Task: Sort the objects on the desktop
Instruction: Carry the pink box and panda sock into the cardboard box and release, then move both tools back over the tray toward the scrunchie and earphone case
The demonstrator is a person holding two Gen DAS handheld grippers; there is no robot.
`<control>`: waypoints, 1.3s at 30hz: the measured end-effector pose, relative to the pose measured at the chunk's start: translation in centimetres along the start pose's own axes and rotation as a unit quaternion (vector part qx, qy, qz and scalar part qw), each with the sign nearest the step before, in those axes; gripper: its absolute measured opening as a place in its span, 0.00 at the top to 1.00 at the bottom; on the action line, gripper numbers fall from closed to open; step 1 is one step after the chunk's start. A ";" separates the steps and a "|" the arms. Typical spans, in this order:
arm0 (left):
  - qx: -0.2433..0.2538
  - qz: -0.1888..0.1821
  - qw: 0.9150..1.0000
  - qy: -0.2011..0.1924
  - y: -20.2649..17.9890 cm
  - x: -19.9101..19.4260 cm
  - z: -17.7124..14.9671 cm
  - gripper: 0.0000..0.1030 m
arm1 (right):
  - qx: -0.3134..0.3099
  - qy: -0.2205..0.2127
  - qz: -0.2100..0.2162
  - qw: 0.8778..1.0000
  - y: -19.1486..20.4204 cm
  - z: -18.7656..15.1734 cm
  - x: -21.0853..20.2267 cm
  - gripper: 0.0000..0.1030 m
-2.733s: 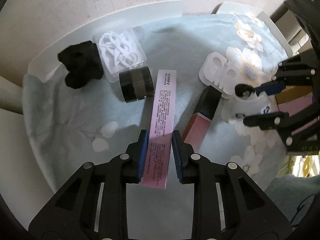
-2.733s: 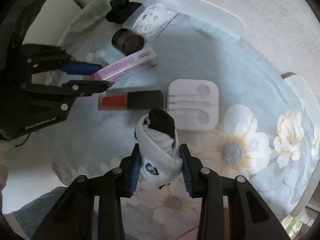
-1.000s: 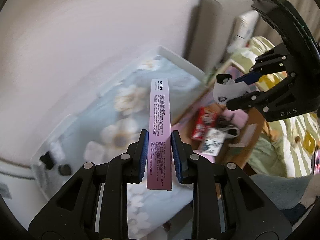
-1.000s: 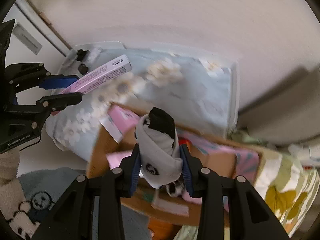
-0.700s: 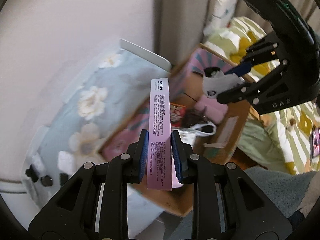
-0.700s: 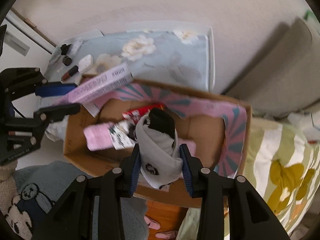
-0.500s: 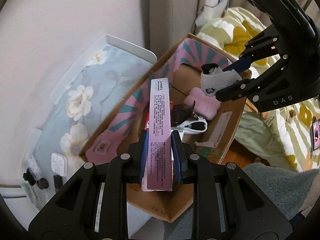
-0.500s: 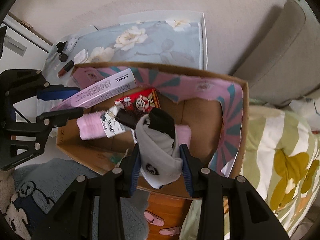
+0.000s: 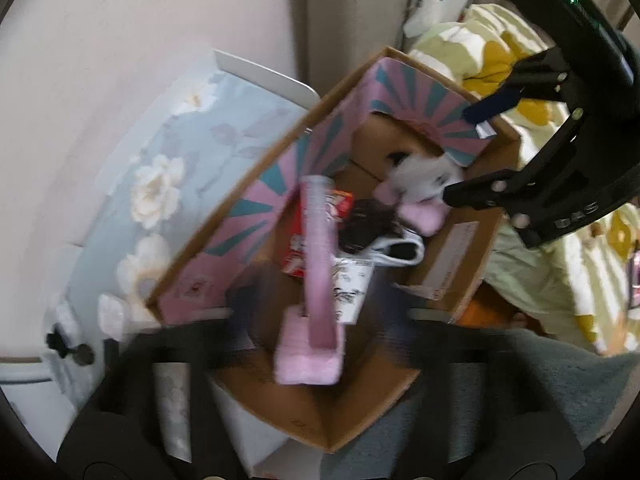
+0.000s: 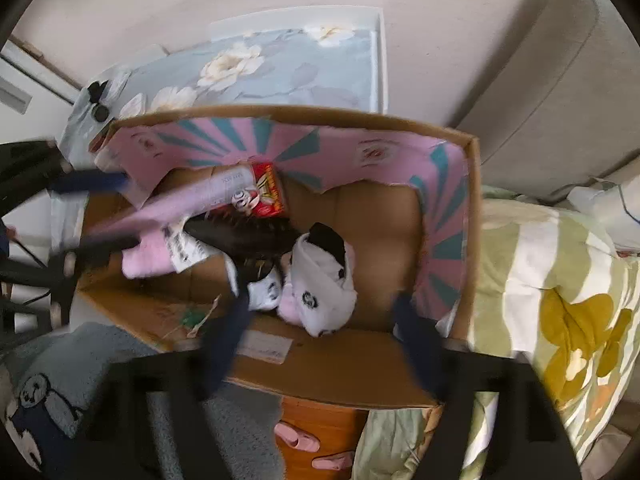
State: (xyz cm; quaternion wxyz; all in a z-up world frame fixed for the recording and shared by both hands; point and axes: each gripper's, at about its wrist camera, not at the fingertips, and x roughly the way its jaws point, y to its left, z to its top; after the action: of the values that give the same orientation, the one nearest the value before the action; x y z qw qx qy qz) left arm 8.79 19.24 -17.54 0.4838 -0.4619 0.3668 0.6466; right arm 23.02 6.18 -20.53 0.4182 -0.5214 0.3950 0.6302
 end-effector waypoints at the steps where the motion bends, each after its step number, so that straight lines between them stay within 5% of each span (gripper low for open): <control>1: 0.004 0.008 1.000 -0.023 0.0 -0.6 -0.2 0.00 | 0.005 -0.017 0.005 1.000 -0.2 0.0 -0.5 0.20; 6: -0.005 0.000 0.999 -0.038 1.1 -1.6 -0.2 0.00 | 0.046 -0.040 0.052 0.997 -1.6 0.2 -1.5 0.01; 19: -0.054 0.021 0.996 -0.073 5.4 -4.2 -3.1 0.00 | 0.066 -0.068 0.107 0.990 -0.8 2.4 -2.4 0.00; 23: -0.097 0.002 0.992 -0.076 7.9 -5.0 -4.4 0.00 | 0.047 -0.072 0.098 0.992 0.7 3.8 -3.1 0.00; 27: -0.117 0.025 0.989 -0.086 9.9 -6.1 -6.1 0.00 | 0.046 -0.060 0.074 0.994 2.0 4.9 -3.8 0.00; 35: -0.211 0.040 0.971 -0.102 16.6 -9.3 -11.0 0.00 | 0.034 -0.058 0.108 0.992 3.9 7.2 -4.0 0.00; 39: -0.252 0.078 0.960 -0.092 20.0 -10.9 -13.5 0.00 | 0.023 -0.057 0.122 0.991 5.7 8.5 -3.9 0.00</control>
State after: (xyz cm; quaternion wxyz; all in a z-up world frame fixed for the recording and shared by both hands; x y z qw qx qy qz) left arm -6.10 -1.57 -10.70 0.3312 -0.4774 0.1809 0.7935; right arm 15.34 11.80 -15.06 0.3717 -0.4226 0.4453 0.6964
